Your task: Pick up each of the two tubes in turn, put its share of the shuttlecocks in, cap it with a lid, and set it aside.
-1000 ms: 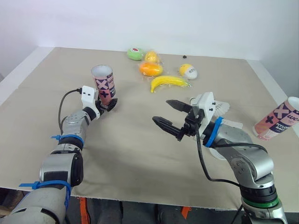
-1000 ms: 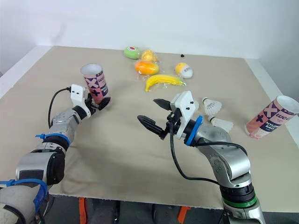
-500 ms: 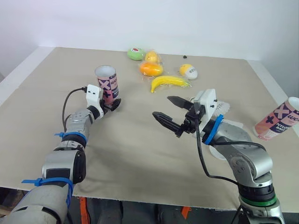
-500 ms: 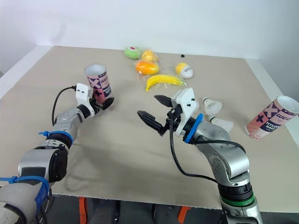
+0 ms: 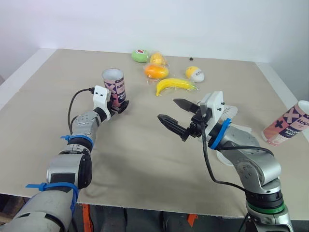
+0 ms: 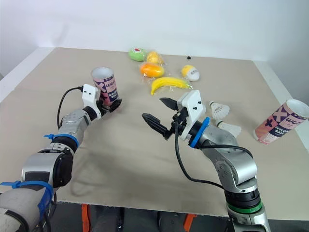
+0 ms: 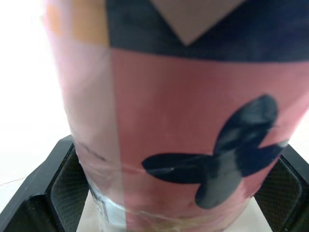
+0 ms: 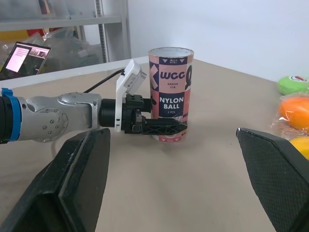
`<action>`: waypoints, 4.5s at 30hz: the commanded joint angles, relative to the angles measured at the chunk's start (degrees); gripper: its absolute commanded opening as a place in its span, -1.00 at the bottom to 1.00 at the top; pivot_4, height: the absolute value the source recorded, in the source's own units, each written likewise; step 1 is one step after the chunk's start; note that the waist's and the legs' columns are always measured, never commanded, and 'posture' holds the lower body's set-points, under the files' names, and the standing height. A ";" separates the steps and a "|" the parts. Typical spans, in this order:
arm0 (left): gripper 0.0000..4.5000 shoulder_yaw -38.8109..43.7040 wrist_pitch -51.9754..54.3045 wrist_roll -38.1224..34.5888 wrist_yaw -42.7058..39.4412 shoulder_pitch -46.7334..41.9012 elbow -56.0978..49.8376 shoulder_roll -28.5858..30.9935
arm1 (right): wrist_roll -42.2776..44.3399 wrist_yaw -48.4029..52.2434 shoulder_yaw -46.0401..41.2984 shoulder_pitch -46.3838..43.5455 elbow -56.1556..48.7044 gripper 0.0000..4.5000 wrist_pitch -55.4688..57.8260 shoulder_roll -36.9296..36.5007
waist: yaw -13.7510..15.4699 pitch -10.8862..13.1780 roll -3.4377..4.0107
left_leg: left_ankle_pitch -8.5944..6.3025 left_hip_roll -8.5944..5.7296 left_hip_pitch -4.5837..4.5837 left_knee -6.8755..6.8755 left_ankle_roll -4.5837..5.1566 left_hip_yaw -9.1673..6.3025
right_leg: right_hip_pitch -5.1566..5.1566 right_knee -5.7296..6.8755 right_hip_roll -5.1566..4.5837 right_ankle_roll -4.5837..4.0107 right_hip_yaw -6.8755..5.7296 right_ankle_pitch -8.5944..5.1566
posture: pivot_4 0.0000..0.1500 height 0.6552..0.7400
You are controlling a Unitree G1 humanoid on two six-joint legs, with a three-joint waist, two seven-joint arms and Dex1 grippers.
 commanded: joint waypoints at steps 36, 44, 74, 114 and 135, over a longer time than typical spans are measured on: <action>0.44 0.10 -2.56 -1.82 -11.30 0.30 -3.06 -0.21 | -0.58 -0.86 -2.96 1.67 -0.91 1.00 0.15 -2.15 | -0.02 0.00 0.00 | 0.02 0.00 0.00 0.02 0.02 -0.03 | 0.01 0.05 0.01 -0.02 -0.02 0.01 | 1.00 0.81; 0.44 -1.16 -3.93 -2.56 -20.59 0.47 -7.05 -0.03 | -3.30 -3.59 -4.85 3.97 1.85 1.00 1.53 -3.75 | -0.02 0.00 0.00 | 0.03 0.00 0.00 0.02 0.01 -0.03 | 0.02 0.05 0.00 -0.02 -0.02 0.01 | 1.00 0.81; 0.42 -41.22 14.96 -18.12 -56.02 8.03 -46.89 26.43 | -22.83 -9.88 -2.82 -19.55 56.96 0.61 -16.30 3.69 | -1.52 0.22 0.40 | 0.15 0.05 0.00 0.01 0.18 0.00 | -0.12 0.18 0.07 -0.10 0.04 0.08 | 1.00 0.81; 0.42 -47.92 16.57 -15.82 -56.02 3.52 -38.74 20.68 | -13.30 37.73 10.27 -25.16 5.31 -0.96 -9.28 -24.02 | -0.47 0.18 0.78 | 0.53 0.03 0.32 0.18 0.55 0.28 | 0.16 0.18 -0.16 -0.01 0.15 0.15 | 1.00 0.81; 0.42 -47.31 16.27 -15.93 -56.02 4.30 -39.16 20.31 | 3.97 28.37 -14.19 -5.99 -3.23 0.19 11.19 -24.39 | 0.12 0.16 0.75 | 0.53 -0.01 0.09 0.15 0.55 0.19 | 0.08 0.14 -0.15 0.04 0.10 0.11 | 1.00 0.81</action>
